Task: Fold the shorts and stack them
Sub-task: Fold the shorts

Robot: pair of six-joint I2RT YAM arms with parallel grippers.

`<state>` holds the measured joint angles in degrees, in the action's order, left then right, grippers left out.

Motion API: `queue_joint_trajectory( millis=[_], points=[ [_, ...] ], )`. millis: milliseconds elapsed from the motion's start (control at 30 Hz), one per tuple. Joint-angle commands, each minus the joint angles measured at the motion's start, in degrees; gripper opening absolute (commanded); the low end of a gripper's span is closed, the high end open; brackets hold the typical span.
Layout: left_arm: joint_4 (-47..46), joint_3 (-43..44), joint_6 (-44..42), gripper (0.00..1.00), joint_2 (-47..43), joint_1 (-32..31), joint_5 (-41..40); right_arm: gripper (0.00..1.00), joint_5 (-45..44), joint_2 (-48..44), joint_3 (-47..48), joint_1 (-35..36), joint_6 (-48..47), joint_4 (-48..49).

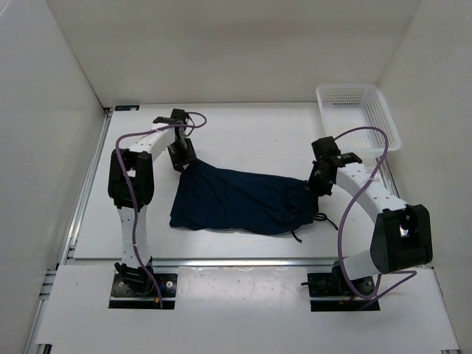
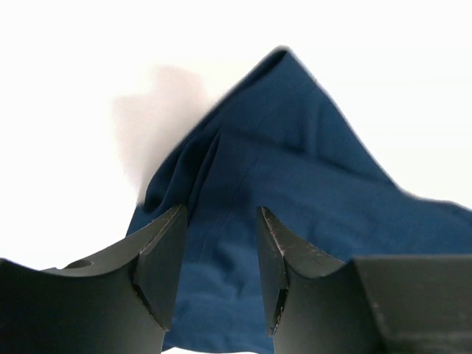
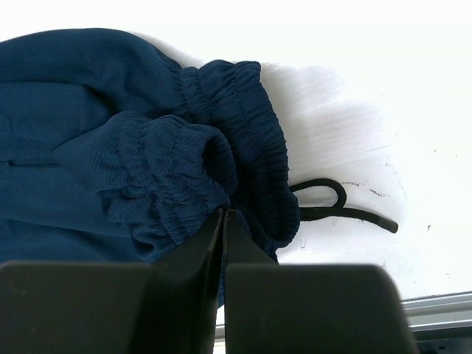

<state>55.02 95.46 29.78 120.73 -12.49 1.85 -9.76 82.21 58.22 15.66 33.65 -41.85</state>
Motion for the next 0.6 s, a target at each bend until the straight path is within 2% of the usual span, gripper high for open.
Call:
queue_joint_trajectory(
  millis=[0, 67, 167, 200, 233, 300, 467, 567],
  points=[
    [0.34, 4.29, 0.54, 0.53, 2.05, -0.08, -1.67, 0.01, -0.70, -0.30, 2.69, -0.19, -0.78, 1.24],
    [0.96, 6.84, 0.54, 0.50, 4.68, -0.08, -1.67, 0.01, -0.70, 0.22, 2.69, -0.19, -0.78, 1.24],
    [1.58, 8.68, 0.02, 0.38, 6.79, -0.08, -0.89, 0.01, -0.70, 0.23, 3.21, -0.19, -0.78, 1.24],
    [1.58, 8.69, 0.01, 0.20, 6.80, -0.08, -0.27, 0.01, -0.70, 0.23, 3.22, -0.19, -0.78, 1.24],
    [1.58, 8.69, 0.01, 0.10, 6.80, -0.08, -0.26, 0.01, -0.70, 0.23, 3.22, -0.19, -0.78, 1.24],
    [2.19, 8.69, 0.01, 0.10, 5.67, -0.08, -0.26, 0.01, -0.70, 0.23, 3.75, -0.19, -0.78, 0.63],
    [2.81, 5.54, 1.24, 0.10, -5.73, -0.08, -5.18, 0.01, -1.40, -1.70, 7.08, -0.19, -1.31, -1.83],
    [2.19, 4.30, 1.25, 0.10, -10.58, 1.50, -3.96, 0.01, -2.63, -3.11, 8.76, -0.19, -2.35, -2.63]
  ],
)
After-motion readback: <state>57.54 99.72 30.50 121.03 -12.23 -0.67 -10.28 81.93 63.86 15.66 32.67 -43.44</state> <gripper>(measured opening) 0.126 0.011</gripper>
